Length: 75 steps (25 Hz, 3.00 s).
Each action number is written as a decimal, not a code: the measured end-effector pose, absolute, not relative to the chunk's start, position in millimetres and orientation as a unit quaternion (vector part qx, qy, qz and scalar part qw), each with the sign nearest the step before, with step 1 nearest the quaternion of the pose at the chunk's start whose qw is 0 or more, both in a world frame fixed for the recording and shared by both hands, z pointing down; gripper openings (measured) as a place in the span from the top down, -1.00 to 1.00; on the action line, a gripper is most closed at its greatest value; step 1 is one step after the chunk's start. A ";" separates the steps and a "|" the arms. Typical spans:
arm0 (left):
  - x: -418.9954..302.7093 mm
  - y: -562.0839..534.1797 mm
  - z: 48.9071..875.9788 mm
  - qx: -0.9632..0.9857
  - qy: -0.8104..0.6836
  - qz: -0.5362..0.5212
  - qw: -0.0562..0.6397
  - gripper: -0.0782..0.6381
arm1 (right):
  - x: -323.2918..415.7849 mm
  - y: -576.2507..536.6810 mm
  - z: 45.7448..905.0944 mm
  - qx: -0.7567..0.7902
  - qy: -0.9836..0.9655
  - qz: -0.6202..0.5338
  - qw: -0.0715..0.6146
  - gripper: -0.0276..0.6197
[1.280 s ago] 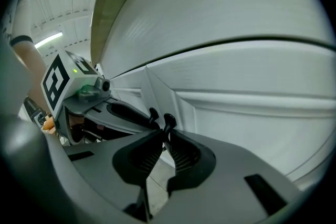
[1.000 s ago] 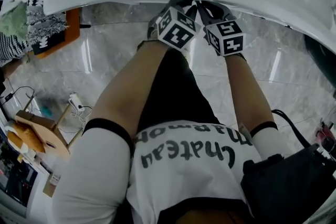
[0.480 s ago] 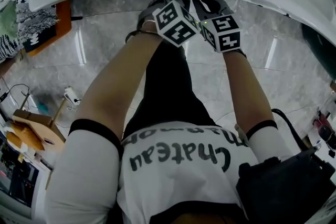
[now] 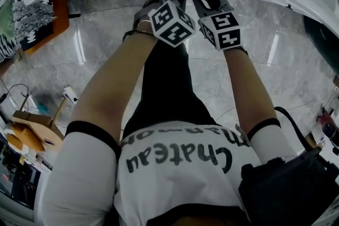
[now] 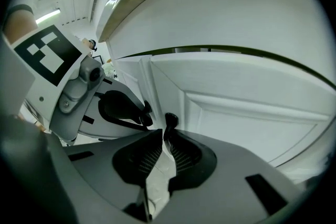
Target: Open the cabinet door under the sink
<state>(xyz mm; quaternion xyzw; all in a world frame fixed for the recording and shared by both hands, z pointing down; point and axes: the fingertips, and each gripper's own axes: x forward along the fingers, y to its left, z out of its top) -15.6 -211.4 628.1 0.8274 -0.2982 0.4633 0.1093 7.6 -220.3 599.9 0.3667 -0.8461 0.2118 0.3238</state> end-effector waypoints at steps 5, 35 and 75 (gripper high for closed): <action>-17.7 -202.0 630.5 0.821 -0.288 0.485 0.088 0.66 | 10.7 -210.6 598.9 0.358 -0.850 0.210 0.324 0.80; -52.1 -122.2 643.0 0.816 -0.183 0.547 0.040 0.66 | 34.1 -151.5 601.2 0.289 -0.850 0.172 0.406 0.81; -140.4 -38.1 643.4 0.793 -0.165 0.584 0.055 0.66 | 89.0 -85.8 607.0 0.237 -0.832 0.142 0.481 0.81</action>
